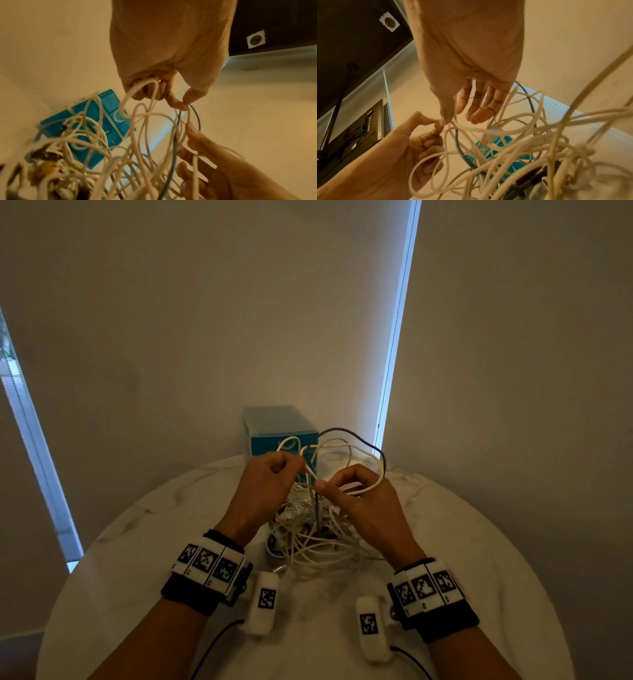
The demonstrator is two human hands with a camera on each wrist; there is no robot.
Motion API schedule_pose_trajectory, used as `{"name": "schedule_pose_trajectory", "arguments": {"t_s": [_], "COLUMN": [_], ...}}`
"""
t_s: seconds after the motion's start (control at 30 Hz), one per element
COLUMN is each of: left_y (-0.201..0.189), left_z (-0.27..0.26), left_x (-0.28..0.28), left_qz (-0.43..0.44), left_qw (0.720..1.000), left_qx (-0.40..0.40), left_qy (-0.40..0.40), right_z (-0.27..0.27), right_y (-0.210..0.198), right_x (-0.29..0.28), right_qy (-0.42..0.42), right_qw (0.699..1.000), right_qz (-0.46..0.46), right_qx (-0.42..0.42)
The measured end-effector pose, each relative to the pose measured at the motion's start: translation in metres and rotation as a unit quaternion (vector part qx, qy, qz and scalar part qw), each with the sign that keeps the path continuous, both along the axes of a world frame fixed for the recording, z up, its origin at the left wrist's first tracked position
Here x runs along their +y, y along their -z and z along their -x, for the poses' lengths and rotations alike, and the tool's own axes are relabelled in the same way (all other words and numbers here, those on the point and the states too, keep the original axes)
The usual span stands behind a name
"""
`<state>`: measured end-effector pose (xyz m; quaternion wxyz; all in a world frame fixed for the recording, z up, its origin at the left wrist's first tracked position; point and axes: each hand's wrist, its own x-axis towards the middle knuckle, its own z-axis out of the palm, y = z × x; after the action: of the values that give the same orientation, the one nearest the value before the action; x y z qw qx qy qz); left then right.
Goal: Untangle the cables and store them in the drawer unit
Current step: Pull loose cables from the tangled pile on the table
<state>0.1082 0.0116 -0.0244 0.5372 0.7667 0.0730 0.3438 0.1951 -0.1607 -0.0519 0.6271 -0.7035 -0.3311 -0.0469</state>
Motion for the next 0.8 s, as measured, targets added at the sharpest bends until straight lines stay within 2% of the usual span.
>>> {"name": "schedule_pose_trajectory", "arguments": {"t_s": [0.13,0.2,0.27,0.33,0.43,0.5,0.63,0.8], "left_y": [-0.001,-0.002,0.000,0.004,0.009,0.010,0.011,0.016], "left_z": [0.001,0.000,-0.001,-0.002,-0.002,-0.001,-0.003,-0.010], "left_x": [-0.003,-0.002,0.000,0.004,0.006,0.007,0.009,0.013], "left_qz": [0.058,0.067,0.026,-0.056,-0.165,-0.184,-0.199,-0.207], "left_qw": [0.997,0.996,0.998,0.998,0.984,0.981,0.978,0.975], "left_qx": [-0.054,-0.064,-0.053,-0.011,0.054,0.064,0.060,0.051], "left_qy": [-0.002,0.002,0.025,0.034,0.039,0.020,-0.020,-0.063], "right_z": [-0.002,-0.003,-0.004,-0.005,-0.010,-0.009,-0.006,-0.002], "right_y": [0.005,0.005,0.003,-0.001,-0.004,-0.003,-0.001,-0.002], "right_x": [-0.001,-0.001,-0.001,-0.003,-0.007,-0.007,-0.002,-0.001], "right_qy": [-0.049,-0.037,0.001,0.026,0.013,-0.002,0.056,0.060], "right_qw": [0.994,0.993,0.995,0.998,1.000,1.000,0.996,0.995], "right_qz": [0.087,0.102,0.076,0.025,-0.010,-0.005,0.023,0.000], "right_qx": [-0.036,-0.054,-0.064,-0.048,-0.012,-0.001,-0.058,-0.080]}}
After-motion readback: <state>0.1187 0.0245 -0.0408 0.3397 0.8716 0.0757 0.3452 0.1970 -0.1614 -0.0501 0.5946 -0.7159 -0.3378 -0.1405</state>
